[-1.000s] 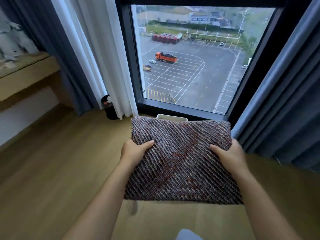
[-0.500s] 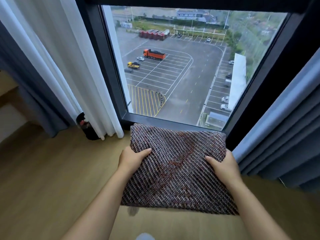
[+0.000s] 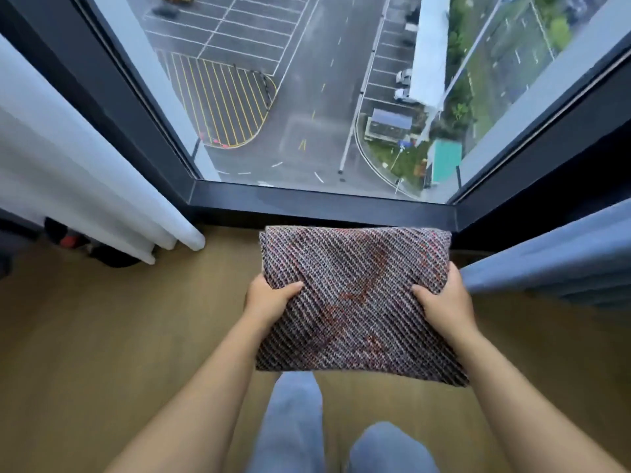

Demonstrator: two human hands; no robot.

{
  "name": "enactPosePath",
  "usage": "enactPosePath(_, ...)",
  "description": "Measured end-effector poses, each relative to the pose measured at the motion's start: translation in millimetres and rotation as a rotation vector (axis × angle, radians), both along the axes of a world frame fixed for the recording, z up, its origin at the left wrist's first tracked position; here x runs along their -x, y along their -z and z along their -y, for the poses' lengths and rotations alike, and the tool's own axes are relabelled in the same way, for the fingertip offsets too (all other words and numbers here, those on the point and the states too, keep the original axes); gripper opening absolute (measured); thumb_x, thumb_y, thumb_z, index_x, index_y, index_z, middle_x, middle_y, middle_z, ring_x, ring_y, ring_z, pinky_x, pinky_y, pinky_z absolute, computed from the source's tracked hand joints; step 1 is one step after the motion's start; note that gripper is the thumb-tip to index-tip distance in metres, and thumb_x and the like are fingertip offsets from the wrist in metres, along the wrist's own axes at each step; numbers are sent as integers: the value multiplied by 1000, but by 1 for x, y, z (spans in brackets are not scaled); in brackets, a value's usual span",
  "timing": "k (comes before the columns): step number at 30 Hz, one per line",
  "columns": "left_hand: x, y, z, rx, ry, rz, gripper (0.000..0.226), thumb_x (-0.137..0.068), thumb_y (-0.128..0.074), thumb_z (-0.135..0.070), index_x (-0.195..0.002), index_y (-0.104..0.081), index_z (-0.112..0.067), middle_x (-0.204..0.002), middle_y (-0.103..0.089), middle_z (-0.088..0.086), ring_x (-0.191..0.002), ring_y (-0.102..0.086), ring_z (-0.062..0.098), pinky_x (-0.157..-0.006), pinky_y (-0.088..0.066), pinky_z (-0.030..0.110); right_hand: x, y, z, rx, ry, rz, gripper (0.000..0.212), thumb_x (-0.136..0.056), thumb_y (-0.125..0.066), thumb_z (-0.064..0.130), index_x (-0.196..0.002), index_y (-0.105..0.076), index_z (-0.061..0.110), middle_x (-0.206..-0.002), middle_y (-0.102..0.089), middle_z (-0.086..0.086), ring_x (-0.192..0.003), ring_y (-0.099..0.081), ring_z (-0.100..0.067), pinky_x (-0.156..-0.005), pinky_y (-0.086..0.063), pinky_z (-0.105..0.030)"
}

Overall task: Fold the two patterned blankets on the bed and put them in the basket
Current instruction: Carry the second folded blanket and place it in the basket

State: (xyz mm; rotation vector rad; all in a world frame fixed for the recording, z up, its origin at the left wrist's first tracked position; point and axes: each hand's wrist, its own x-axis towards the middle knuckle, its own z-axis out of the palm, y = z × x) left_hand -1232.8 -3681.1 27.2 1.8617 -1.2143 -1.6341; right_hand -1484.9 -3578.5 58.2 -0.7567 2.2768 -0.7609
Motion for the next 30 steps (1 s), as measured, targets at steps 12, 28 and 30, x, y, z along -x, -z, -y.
enactPosePath(12,74,216,155,-93,67,42,52,-75,-73,-10,-121,-50,-5,-123,-59,11,-109,-57,26,-98,-44,40,66,204,132,-174,12,-71,67,-79,-69,19,-136,-33,19,-133,-52,-4,-119,-49,-25,-93,-33,-29)
enactPosePath(28,22,521,200,12,75,467,47,-84,-65,-20,-124,-45,-6,-128,-55,10,-118,-51,26,-95,-37,28,36,527,217,-419,-239,-121,47,-84,-61,19,-126,-41,11,-128,-52,-17,-117,-49,-37,-97,-39,-41)
enactPosePath(30,22,525,195,-1,152,608,48,-85,-63,-24,-124,-42,-5,-129,-54,14,-118,-50,30,-95,-37,32,34,532,220,-499,-315,-129,44,-83,-60,18,-122,-40,8,-126,-51,-21,-113,-50,-40,-94,-40,-42)
